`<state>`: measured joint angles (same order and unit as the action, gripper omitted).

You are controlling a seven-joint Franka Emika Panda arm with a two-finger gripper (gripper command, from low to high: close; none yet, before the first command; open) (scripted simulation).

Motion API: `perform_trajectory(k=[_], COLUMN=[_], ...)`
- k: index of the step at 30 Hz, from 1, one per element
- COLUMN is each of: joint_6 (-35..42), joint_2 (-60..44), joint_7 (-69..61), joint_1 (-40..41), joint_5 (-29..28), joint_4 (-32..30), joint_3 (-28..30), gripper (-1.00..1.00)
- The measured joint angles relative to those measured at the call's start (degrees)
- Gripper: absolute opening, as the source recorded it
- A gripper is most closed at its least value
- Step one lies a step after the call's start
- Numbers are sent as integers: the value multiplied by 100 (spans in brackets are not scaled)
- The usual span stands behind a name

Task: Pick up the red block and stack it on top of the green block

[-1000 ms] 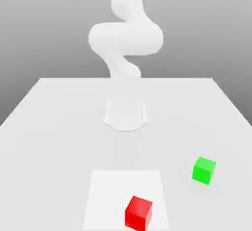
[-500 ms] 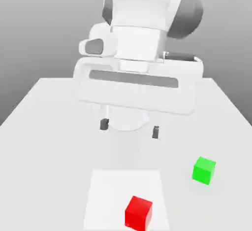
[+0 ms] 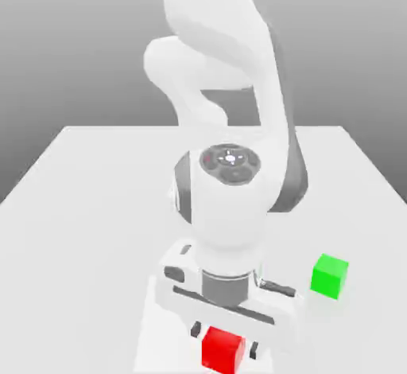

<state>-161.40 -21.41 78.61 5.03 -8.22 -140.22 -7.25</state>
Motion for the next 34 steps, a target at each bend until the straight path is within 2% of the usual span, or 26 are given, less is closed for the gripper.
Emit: perform_trajectory(k=[4,9,13,16,18,21,26,31,32,34], joint_6=[-39,673,827,875,894,883,408,-219,-307,-307], joint_2=[-46,842,1526,2003,2297,2662,2236,1523,1422,1422], joint_7=[25,-183,775,1675,2318,3302,3964,4542,4625,4625], joint_1=[6,116,-392,-1100,-1582,-1872,-1812,-1936,-1977,-1977], joint_5=[-30,343,808,1099,1241,1329,821,26,-92,-92], joint_4=[7,-159,-637,-1037,-1309,-1697,-1766,-1748,-1746,-1746], joint_3=[-1,-235,-746,-1108,-1228,-1500,-1545,-1265,-1203,-1203], gripper=[-100,-100,-100,-100,-100,-100,-100,-100,100,100])
